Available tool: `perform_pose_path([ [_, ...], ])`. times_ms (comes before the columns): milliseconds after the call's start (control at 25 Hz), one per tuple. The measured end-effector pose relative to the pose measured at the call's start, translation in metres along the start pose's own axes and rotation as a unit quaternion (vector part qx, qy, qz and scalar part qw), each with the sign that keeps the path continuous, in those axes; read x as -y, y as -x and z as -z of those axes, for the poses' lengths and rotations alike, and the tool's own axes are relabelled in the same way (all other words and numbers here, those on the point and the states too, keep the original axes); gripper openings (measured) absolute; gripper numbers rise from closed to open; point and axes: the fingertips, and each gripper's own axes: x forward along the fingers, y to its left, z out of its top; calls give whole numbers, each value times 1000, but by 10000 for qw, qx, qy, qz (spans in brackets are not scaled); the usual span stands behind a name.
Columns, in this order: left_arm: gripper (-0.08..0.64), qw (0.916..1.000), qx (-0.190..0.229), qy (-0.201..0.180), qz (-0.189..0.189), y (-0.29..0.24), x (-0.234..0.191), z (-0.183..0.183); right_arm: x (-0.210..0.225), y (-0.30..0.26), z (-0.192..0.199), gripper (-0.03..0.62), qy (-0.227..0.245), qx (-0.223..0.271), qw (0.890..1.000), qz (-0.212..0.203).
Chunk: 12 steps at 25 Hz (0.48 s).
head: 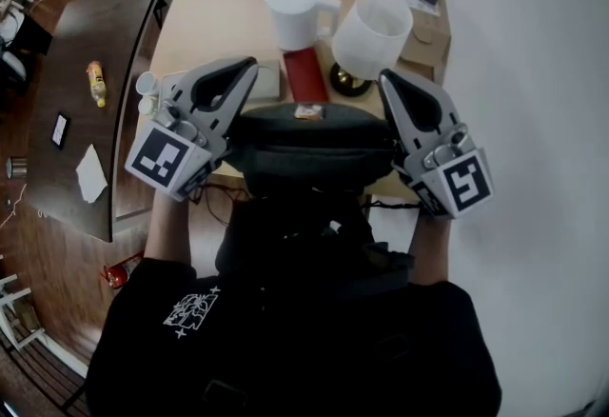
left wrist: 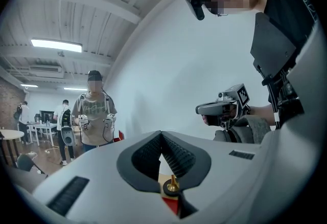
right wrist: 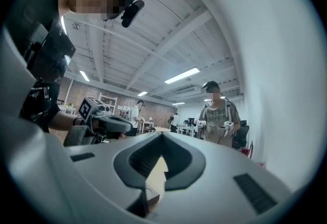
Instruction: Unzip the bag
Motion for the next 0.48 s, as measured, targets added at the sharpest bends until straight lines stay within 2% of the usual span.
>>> perform_pose_path([
  [480, -6, 10000, -9, -54, 40, -7, -1, 1, -2, -6, 2, 21, 165, -98, 9998, -79],
])
